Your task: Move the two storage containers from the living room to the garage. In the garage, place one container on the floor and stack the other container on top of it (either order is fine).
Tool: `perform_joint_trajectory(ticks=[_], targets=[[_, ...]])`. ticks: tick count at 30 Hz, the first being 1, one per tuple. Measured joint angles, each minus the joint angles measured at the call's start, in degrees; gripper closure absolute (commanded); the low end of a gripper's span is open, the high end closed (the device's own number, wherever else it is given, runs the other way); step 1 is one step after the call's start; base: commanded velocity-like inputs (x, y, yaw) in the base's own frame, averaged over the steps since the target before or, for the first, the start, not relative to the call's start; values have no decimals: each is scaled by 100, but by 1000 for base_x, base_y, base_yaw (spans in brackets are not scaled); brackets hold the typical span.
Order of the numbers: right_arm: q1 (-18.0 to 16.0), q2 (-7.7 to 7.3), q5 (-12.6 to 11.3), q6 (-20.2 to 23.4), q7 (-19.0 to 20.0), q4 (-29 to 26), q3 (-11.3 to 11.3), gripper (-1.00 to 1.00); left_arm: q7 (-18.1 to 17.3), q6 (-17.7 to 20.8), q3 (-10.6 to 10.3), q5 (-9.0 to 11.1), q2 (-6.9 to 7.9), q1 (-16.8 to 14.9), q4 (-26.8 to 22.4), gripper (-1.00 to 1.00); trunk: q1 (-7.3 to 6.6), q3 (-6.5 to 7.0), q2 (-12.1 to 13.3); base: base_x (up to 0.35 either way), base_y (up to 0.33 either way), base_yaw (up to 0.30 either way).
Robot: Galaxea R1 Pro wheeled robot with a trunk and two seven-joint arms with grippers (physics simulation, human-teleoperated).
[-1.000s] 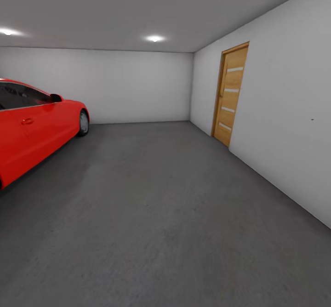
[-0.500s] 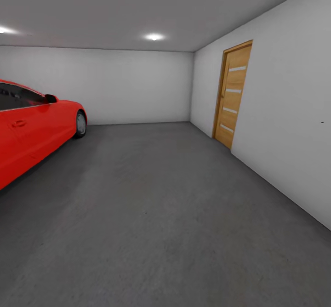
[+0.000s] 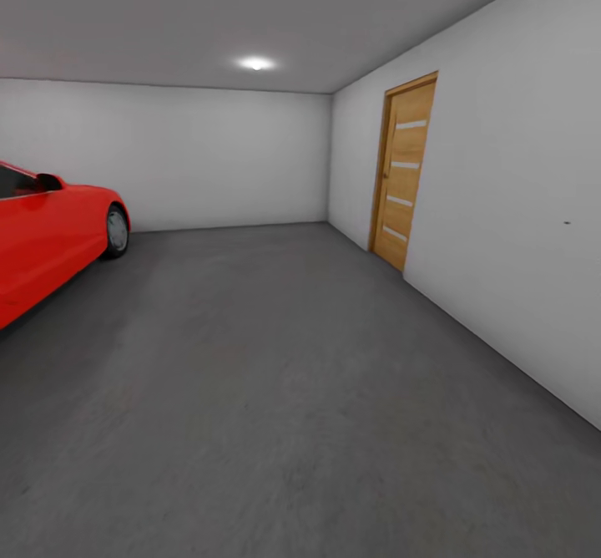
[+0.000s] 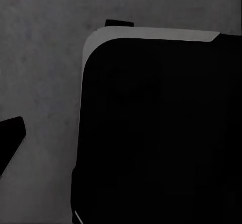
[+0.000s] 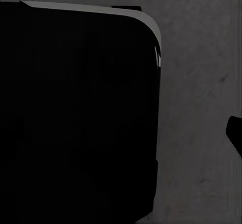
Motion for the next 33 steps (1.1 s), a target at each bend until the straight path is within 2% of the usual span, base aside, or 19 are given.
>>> perform_joint_trajectory(ticks=[18, 20, 23, 33], targets=[[0, -27, 14, 22, 12, 0, 53, -100, 5, 0, 7, 11, -5, 0, 0, -100, 0, 0, 0, 322, 0, -3], [0, -24, 25, 22, 9, 0, 111, -100, 7, 0, 8, 11, -7, 0, 0, -100, 0, 0, 0, 322, 0, 0], [-2, -29, 88, 16, 5, 8, 334, -100, 8, 0, 8, 11, -8, 0, 0, -100, 0, 0, 0, 323, 0, 0], [1, -36, 92, 0, 1, 16, 371, -100, 8, 0, 6, 11, -8, 0, -2, -100, 0, 0, 0, 323, 0, 0]])
